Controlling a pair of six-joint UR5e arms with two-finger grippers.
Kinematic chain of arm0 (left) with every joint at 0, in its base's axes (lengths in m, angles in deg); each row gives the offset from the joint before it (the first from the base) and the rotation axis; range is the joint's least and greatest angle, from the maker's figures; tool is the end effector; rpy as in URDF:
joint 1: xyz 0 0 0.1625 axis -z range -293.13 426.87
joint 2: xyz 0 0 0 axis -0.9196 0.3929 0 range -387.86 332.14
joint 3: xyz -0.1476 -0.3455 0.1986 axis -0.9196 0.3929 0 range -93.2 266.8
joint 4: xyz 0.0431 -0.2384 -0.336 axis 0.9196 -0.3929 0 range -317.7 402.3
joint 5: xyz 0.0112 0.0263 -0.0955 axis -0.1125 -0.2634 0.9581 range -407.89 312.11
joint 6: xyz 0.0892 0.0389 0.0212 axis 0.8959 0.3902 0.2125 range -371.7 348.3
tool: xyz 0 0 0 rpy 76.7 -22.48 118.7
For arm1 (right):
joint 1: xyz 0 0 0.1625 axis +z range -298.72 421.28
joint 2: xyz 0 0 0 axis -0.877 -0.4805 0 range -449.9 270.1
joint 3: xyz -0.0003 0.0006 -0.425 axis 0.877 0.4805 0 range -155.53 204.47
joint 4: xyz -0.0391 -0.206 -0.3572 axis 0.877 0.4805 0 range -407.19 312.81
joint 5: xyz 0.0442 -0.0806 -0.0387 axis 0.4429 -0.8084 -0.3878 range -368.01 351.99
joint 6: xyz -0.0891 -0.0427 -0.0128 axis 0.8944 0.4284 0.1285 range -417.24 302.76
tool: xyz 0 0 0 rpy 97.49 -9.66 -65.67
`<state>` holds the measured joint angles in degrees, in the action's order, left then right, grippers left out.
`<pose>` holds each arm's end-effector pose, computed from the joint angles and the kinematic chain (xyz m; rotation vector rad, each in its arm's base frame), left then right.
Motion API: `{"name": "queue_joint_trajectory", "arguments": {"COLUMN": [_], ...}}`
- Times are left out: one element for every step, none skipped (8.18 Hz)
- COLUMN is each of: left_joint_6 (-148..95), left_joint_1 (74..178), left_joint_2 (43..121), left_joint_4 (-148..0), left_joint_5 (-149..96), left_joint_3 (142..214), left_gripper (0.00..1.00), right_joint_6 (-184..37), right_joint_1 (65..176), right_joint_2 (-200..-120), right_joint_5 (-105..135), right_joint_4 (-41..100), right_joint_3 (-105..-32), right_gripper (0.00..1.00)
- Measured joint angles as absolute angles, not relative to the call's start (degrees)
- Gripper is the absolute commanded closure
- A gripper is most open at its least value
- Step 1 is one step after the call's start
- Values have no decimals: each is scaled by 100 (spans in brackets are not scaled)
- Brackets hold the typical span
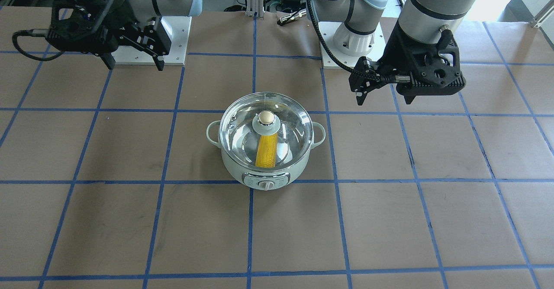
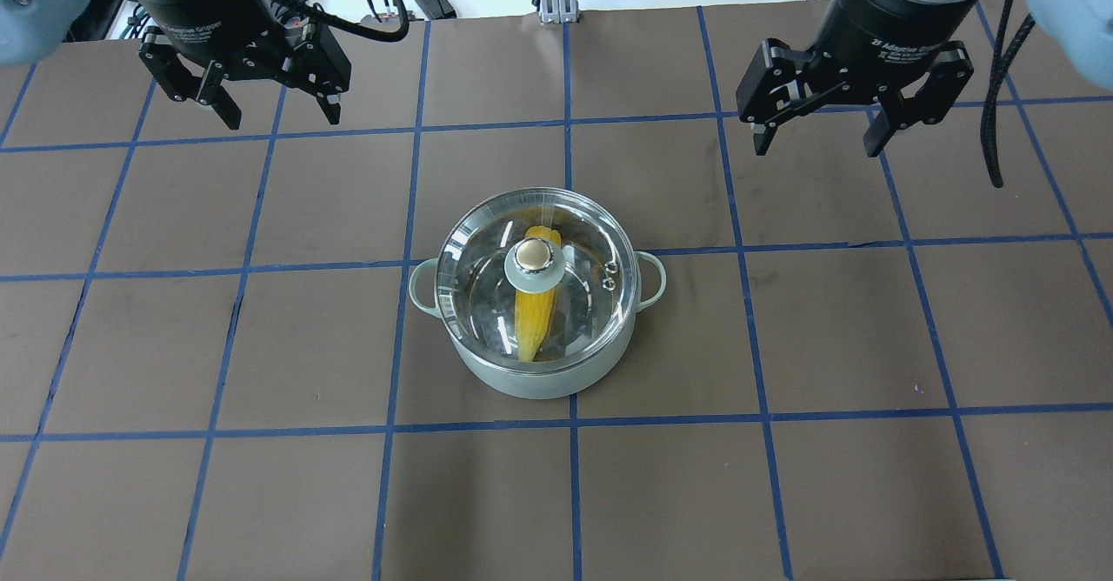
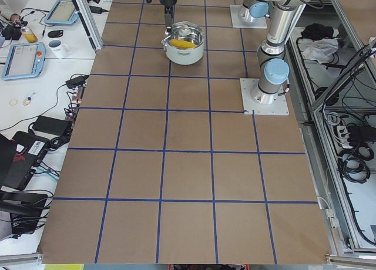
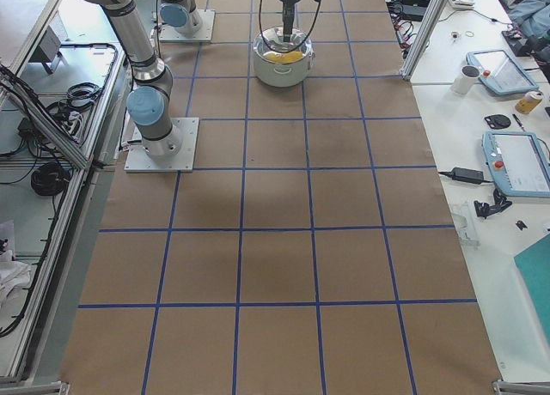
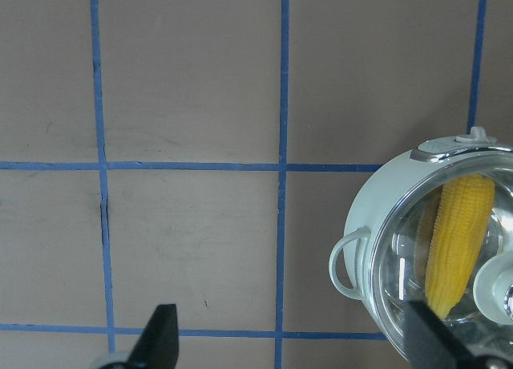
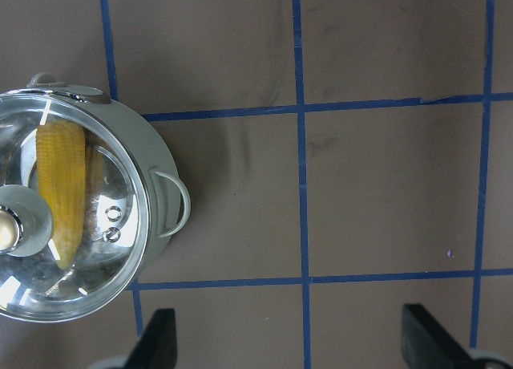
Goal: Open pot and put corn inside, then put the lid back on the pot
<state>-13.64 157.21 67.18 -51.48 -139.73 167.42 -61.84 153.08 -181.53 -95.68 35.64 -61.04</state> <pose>-0.1333 -0.5282 0.5170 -0.0436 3.1094 -0.0161 0.1521 -0.4713 0.5277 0.0764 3.1009 0.0319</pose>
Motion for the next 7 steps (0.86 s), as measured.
{"name": "queue_joint_trajectory", "arguments": {"left_joint_6": [-1364, -1364, -1364, -1364, -1364, -1364, -1364], "left_joint_1": [15721, 15719, 15719, 15720, 15721, 15721, 15720], "left_joint_2": [6716, 6716, 6716, 6715, 6715, 6715, 6715], "left_joint_4": [-5139, -5134, -5132, -5131, -5131, -5131, -5131], "left_joint_5": [-13976, -13980, -13985, -13988, -13985, -13977, -13974], "left_joint_3": [16742, 16745, 16744, 16745, 16747, 16748, 16748], "left_gripper": [0, 0, 0, 0, 0, 0, 0], "right_joint_6": [-6095, -6056, -6037, -6029, -6025, -6024, -6024], "right_joint_1": [15225, 15191, 15179, 15176, 15174, 15173, 15173], "right_joint_2": [-18178, -18187, -18190, -18195, -18195, -18197, -18199], "right_joint_5": [-9576, -9580, -9581, -9577, -9571, -9567, -9565], "right_joint_4": [3541, 3535, 3534, 3534, 3534, 3534, 3534], "right_joint_3": [-6105, -6105, -6105, -6105, -6105, -6109, -6108], "right_gripper": [0, 0, 0, 0, 0, 0, 0]}}
